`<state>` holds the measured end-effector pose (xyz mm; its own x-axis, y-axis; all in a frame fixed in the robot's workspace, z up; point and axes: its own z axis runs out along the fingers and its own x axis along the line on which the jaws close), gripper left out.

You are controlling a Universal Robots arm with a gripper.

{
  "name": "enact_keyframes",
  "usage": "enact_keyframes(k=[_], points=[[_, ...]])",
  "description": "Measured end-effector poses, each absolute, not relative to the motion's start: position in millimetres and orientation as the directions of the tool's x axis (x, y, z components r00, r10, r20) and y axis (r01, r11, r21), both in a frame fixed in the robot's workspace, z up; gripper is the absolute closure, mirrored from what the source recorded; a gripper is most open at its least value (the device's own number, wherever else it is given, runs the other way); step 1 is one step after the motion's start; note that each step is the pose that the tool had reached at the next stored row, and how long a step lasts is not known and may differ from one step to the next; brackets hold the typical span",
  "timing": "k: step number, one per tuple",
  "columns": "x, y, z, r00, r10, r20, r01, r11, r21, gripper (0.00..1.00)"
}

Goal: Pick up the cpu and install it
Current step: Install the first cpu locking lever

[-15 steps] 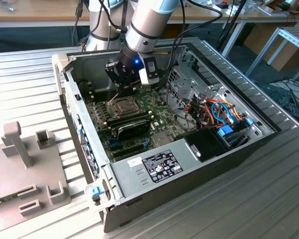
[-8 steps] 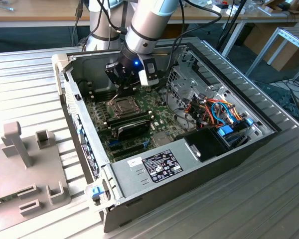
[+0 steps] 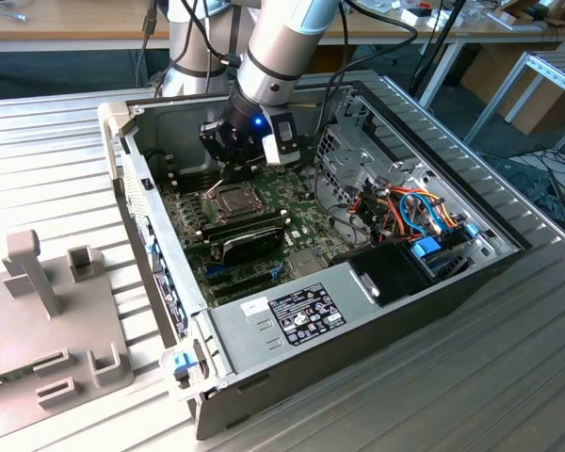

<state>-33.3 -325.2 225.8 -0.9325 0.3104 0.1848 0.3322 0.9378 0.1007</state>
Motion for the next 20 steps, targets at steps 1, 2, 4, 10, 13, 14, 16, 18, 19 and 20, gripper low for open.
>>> enact_keyframes(k=[1,2,4,10,13,14,16,18,19,20], points=[[-33.3,-325.2,225.6,-0.932,0.311,0.185,0.332,0.938,0.101,0.89],[-33.3,-325.1,225.6,-0.932,0.311,0.185,0.332,0.938,0.101,0.89],[-33.3,-325.1,225.5,-0.932,0.311,0.185,0.332,0.938,0.101,0.89],[-33.2,-325.1,224.1,-0.932,0.311,0.185,0.332,0.938,0.101,0.89],[-33.2,-325.2,223.4,-0.932,0.311,0.185,0.332,0.938,0.101,0.89],[-33.2,-325.1,223.4,-0.932,0.311,0.185,0.332,0.938,0.101,0.89],[-33.2,-325.2,223.3,-0.932,0.311,0.185,0.332,0.938,0.101,0.89],[-32.9,-325.1,223.2,-0.932,0.311,0.185,0.333,0.938,0.101,0.89],[-32.6,-325.2,223.1,-0.932,0.313,0.185,0.335,0.937,0.101,0.89],[-32.5,-325.1,223.0,-0.931,0.314,0.185,0.336,0.936,0.101,0.89]])
